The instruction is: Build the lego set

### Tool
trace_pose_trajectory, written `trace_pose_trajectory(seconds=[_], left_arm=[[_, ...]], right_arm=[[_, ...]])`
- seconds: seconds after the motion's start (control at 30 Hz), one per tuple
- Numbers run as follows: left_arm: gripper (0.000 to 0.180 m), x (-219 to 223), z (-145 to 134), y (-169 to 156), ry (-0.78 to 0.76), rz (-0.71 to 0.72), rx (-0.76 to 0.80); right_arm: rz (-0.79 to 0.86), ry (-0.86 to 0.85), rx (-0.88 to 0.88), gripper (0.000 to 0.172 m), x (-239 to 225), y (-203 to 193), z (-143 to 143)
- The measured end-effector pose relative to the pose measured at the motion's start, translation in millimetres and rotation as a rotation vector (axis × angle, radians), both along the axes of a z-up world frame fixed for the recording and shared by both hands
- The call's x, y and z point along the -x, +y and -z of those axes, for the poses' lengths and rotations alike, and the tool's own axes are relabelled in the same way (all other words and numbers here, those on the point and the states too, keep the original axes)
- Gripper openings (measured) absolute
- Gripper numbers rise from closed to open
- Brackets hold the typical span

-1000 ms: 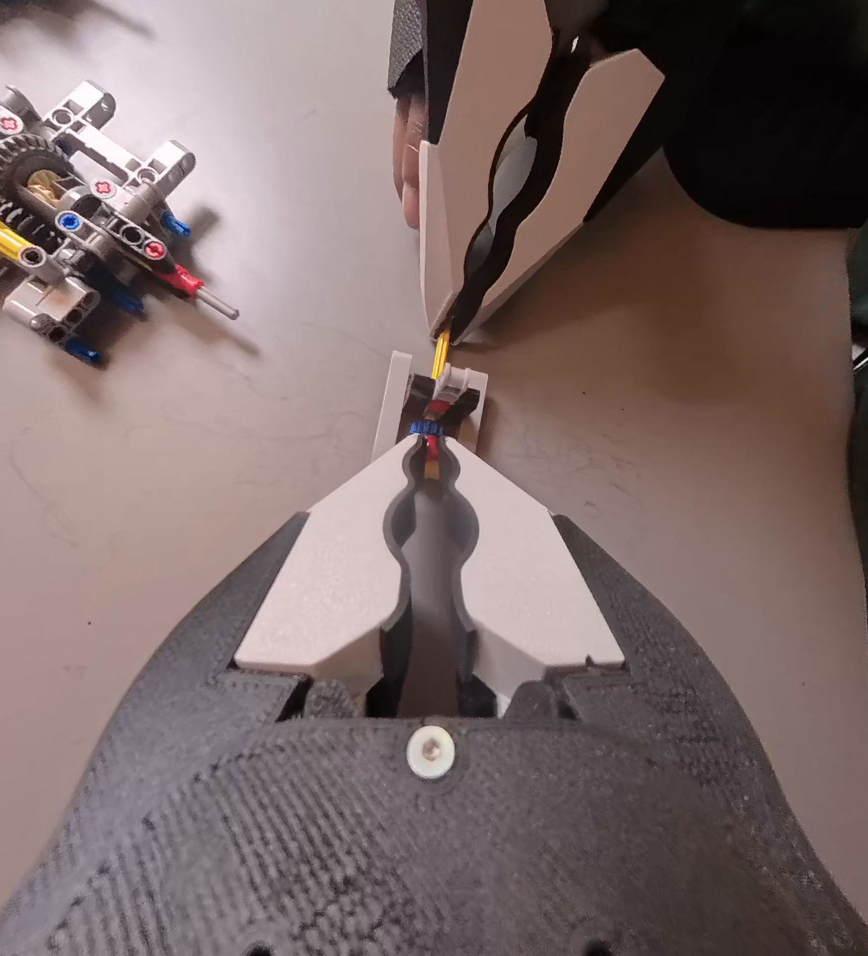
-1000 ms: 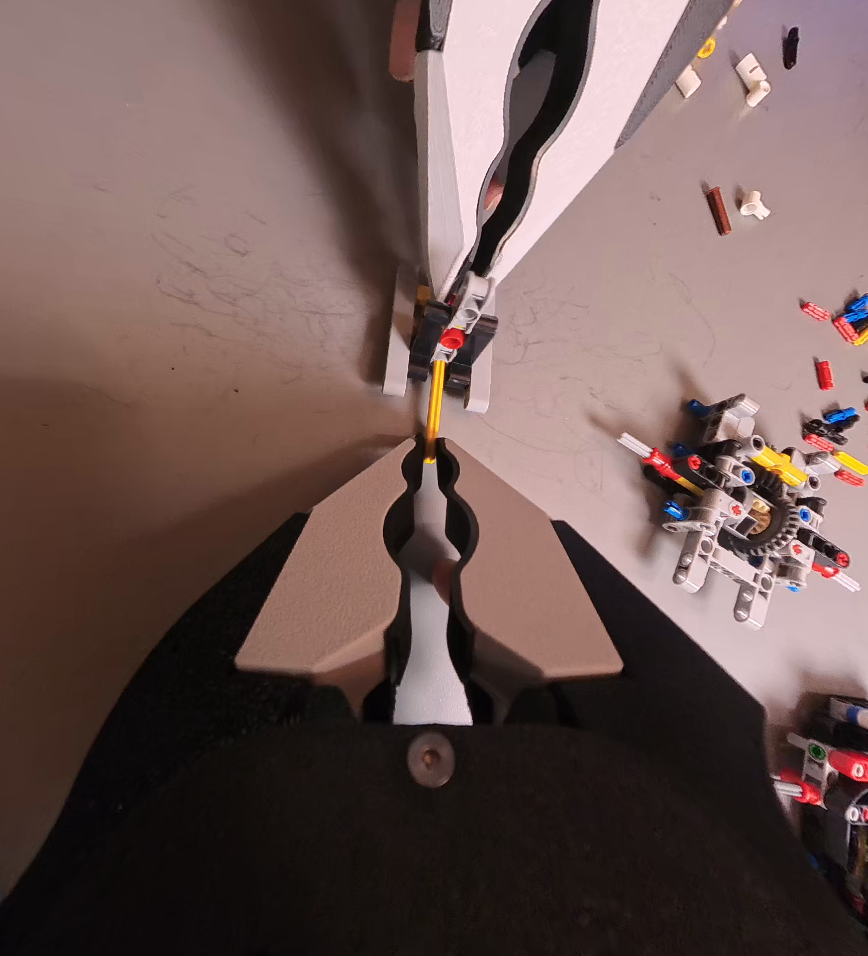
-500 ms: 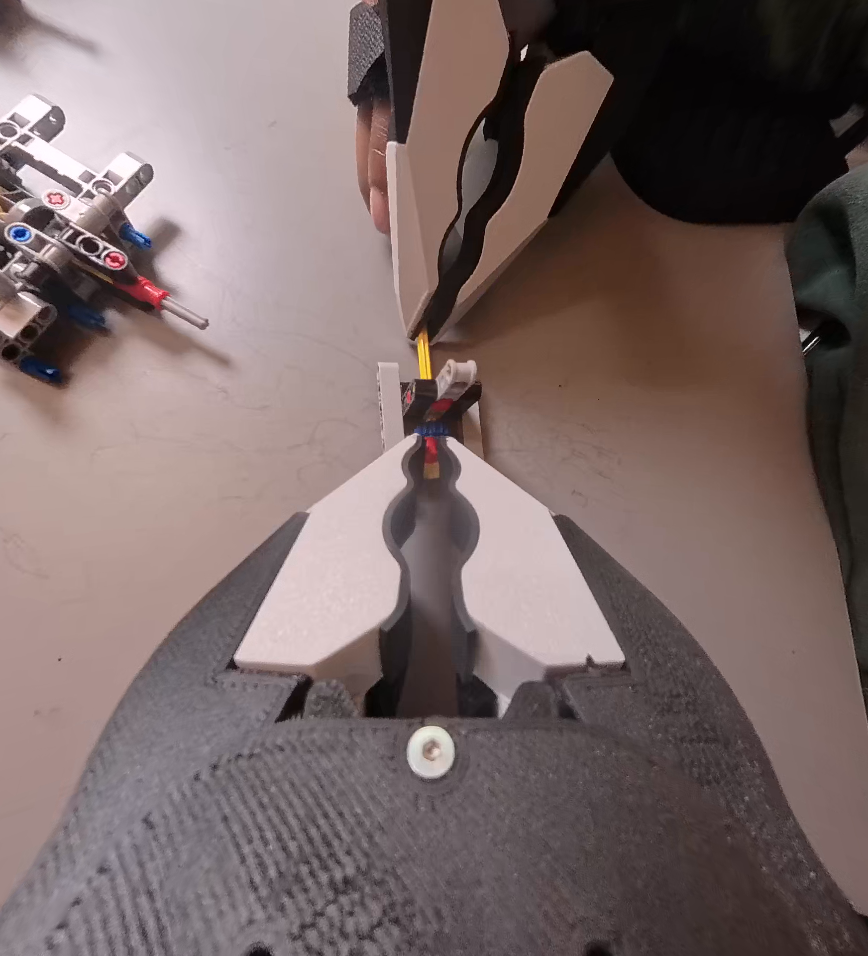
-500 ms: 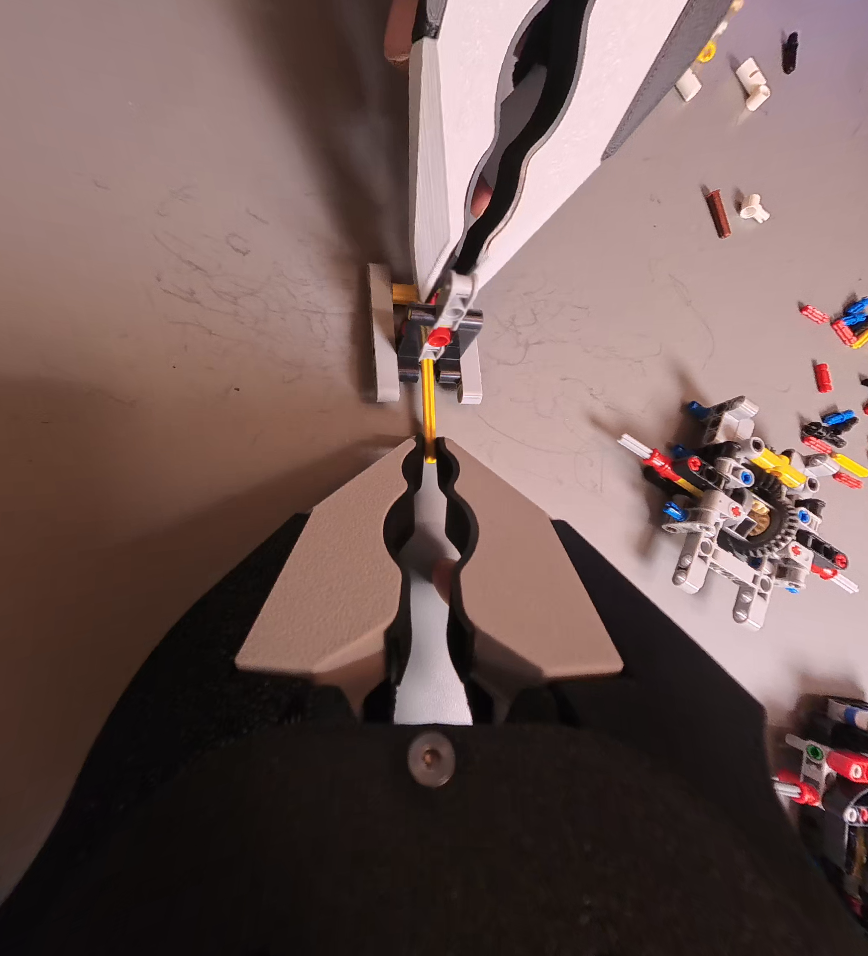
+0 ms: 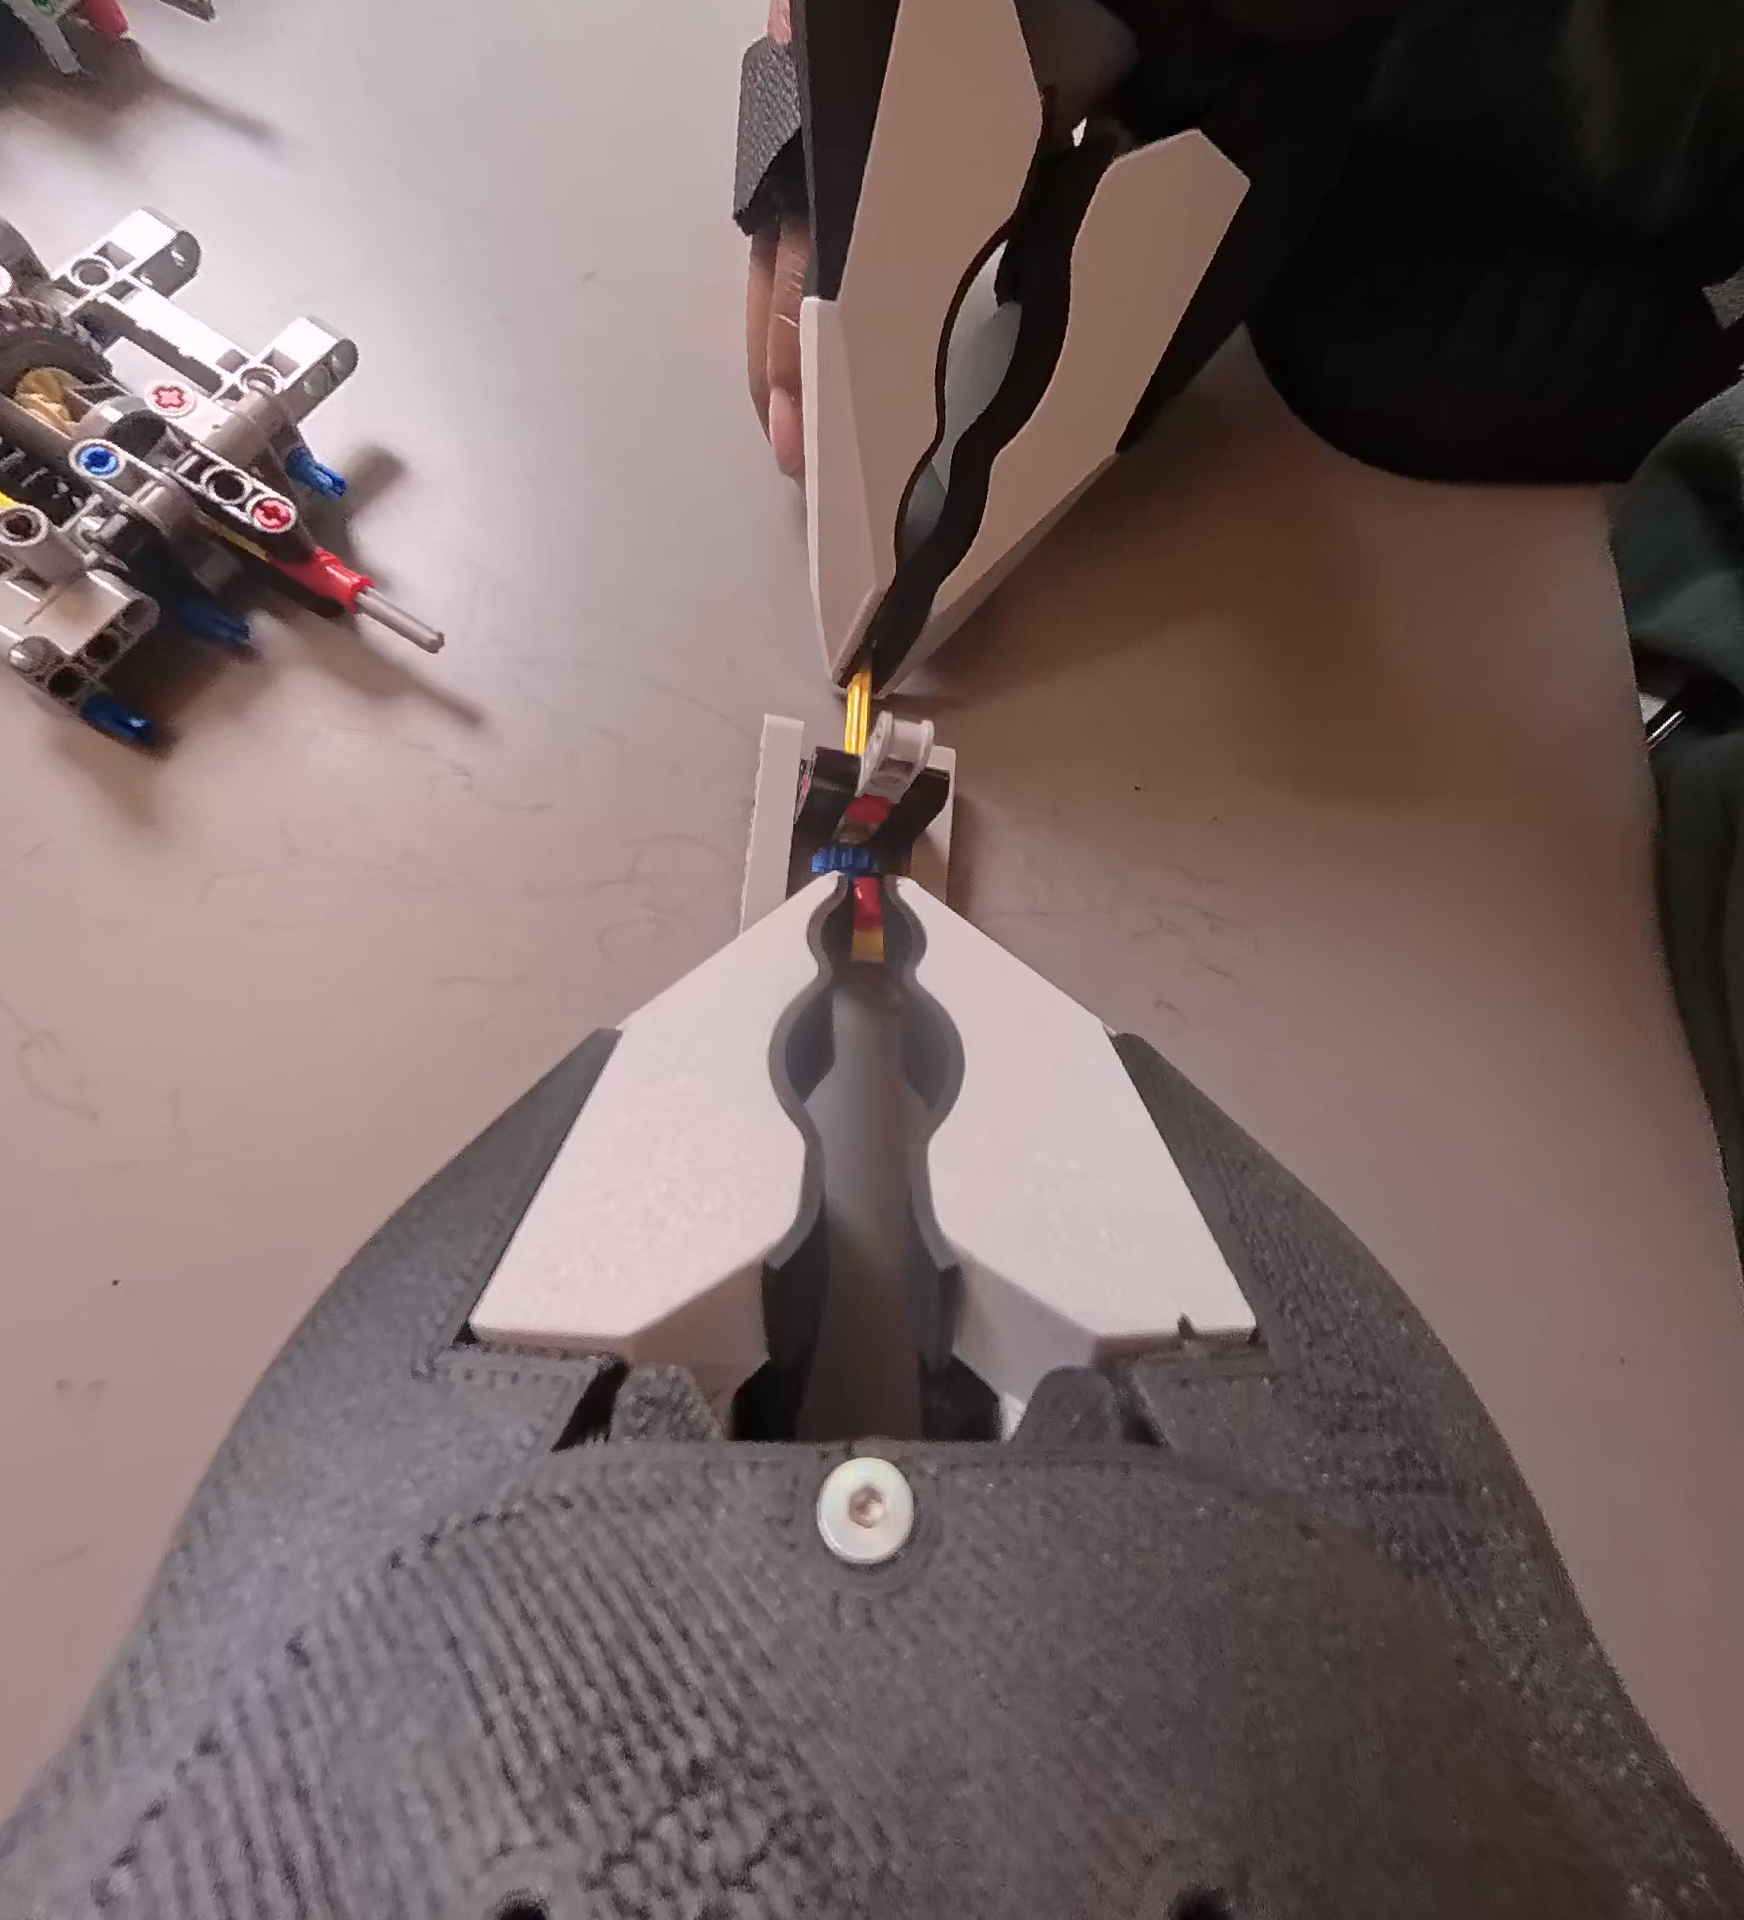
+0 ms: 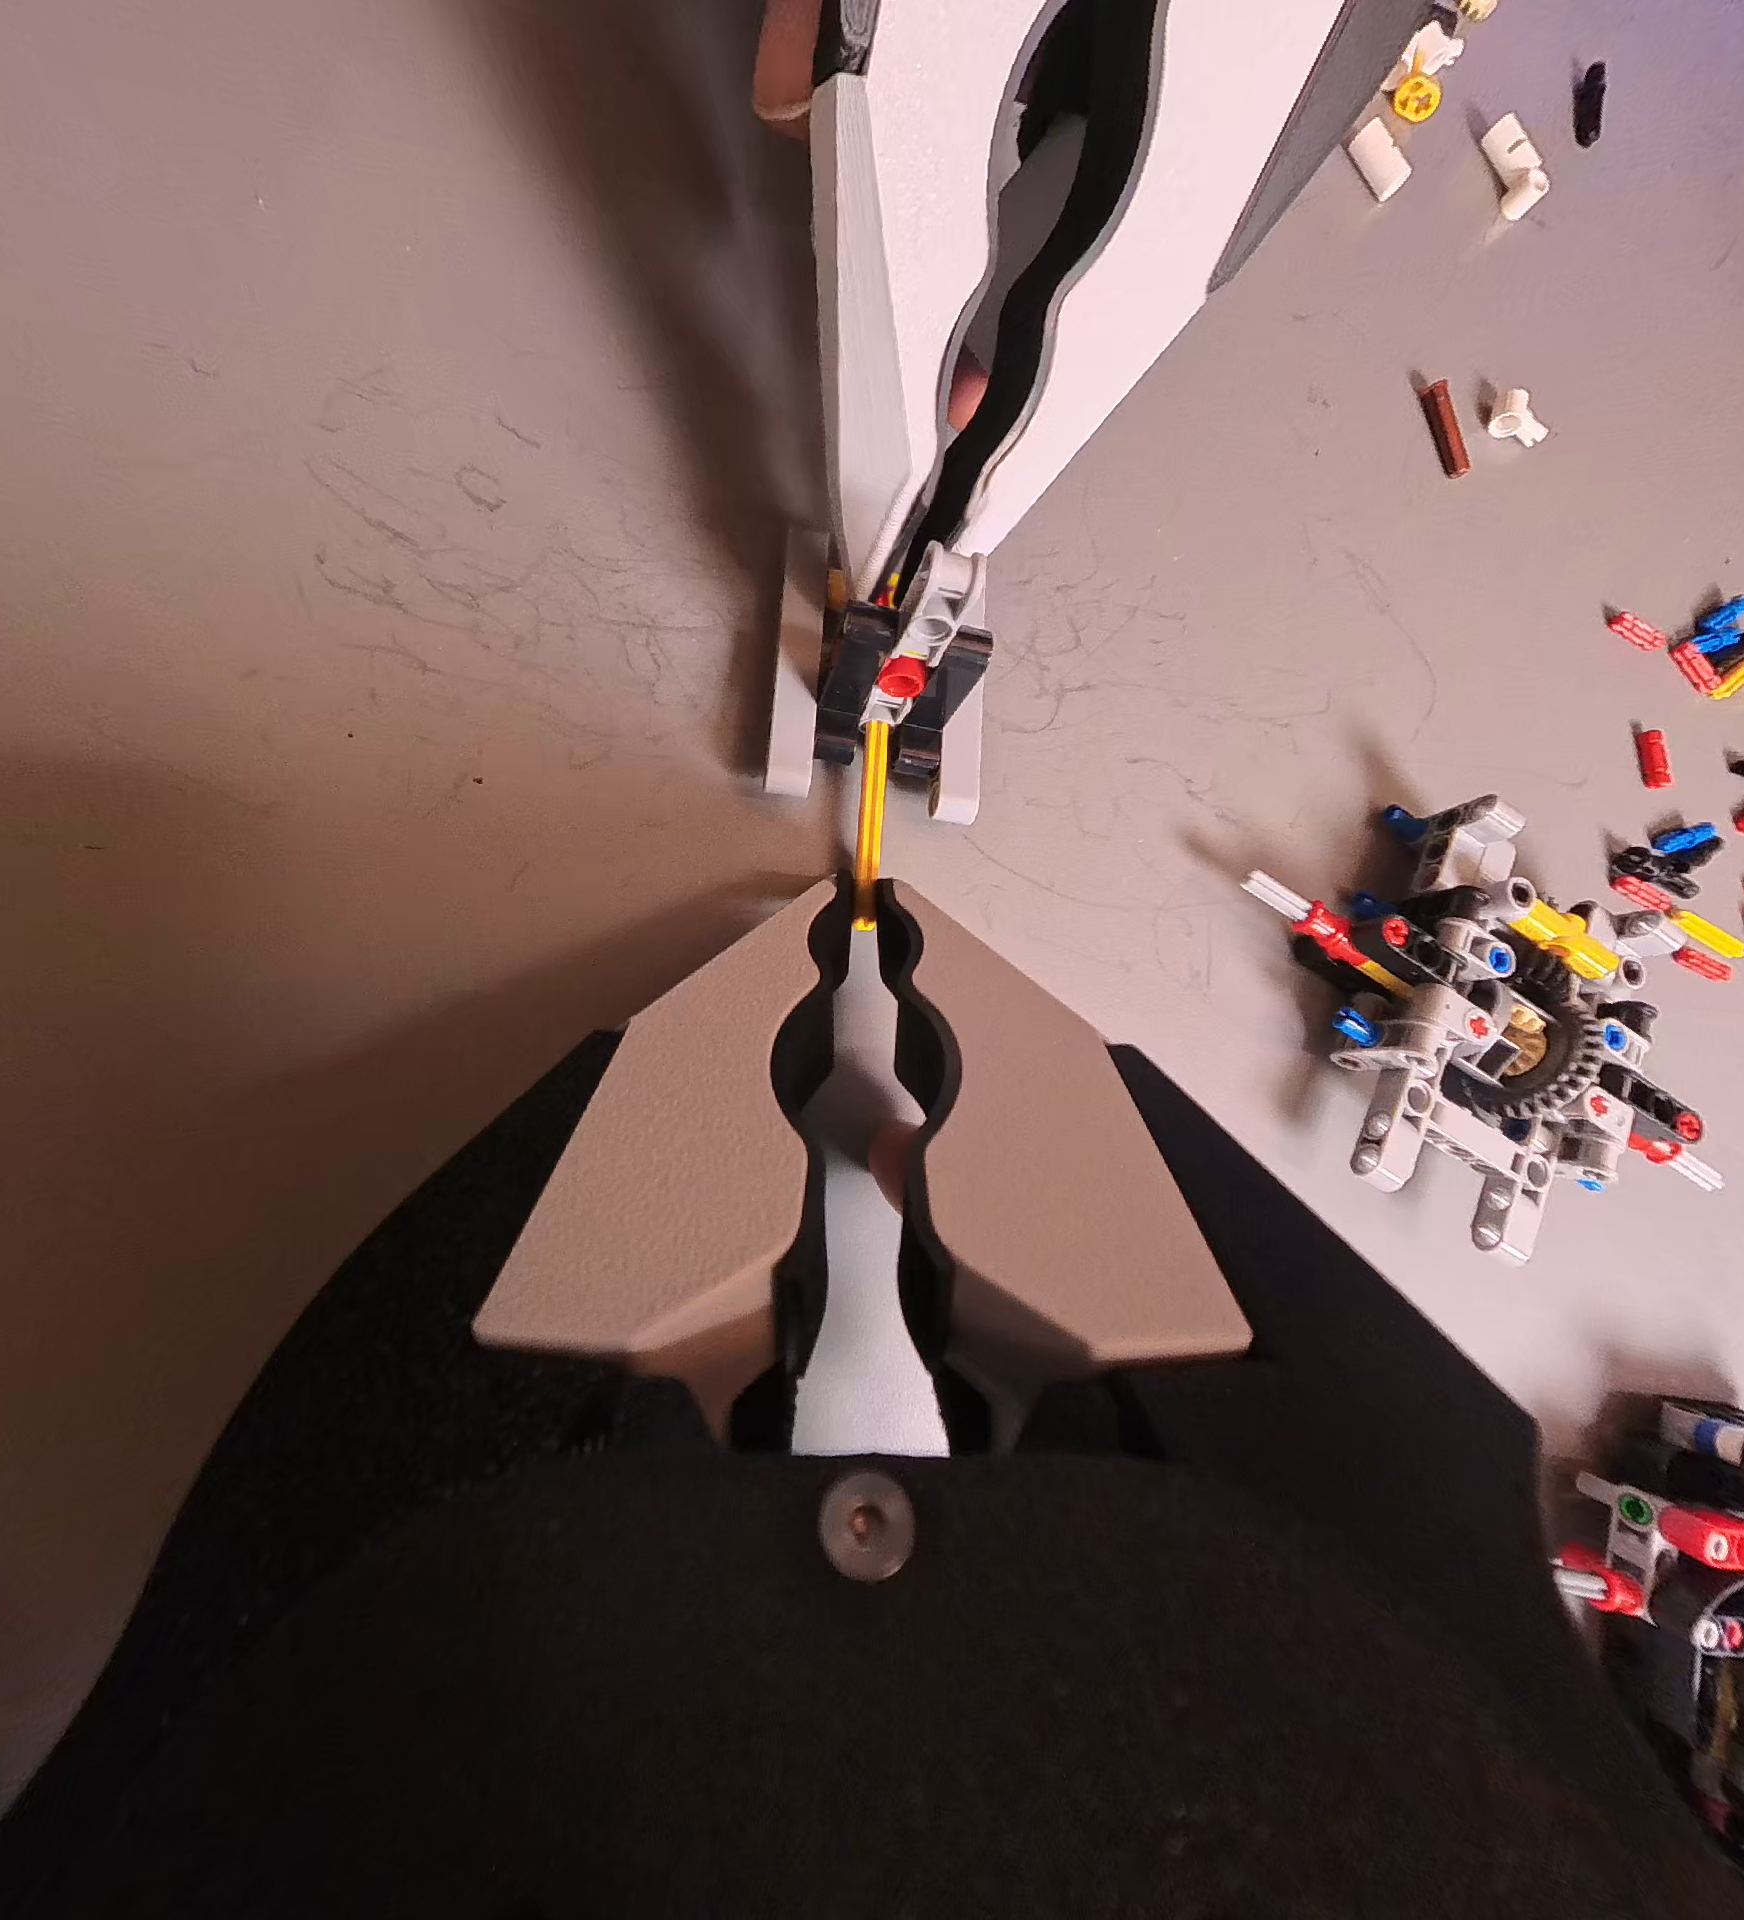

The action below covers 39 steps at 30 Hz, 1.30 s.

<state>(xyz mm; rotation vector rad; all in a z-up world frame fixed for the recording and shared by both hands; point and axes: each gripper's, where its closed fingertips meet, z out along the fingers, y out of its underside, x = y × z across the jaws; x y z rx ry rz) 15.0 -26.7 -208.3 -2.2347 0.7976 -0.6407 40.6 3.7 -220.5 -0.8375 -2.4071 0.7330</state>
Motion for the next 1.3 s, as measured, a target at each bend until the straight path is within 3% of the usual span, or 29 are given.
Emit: trace_pose_trajectory(seconds=[0.63, 1.3], left_arm=[[0.004, 2.4, 2.4, 5.1, 0.202, 0.058, -0.129], [0.005, 4.3, -2.9, -4.8, 0.025, 0.003, -0.091]], right_arm=[[-0.008, -0.001, 0.001, 0.002, -1.0, 0.4, 0.0], [-0.01, 0.001, 0.002, 0.003, -1.2, 0.4, 0.0]])
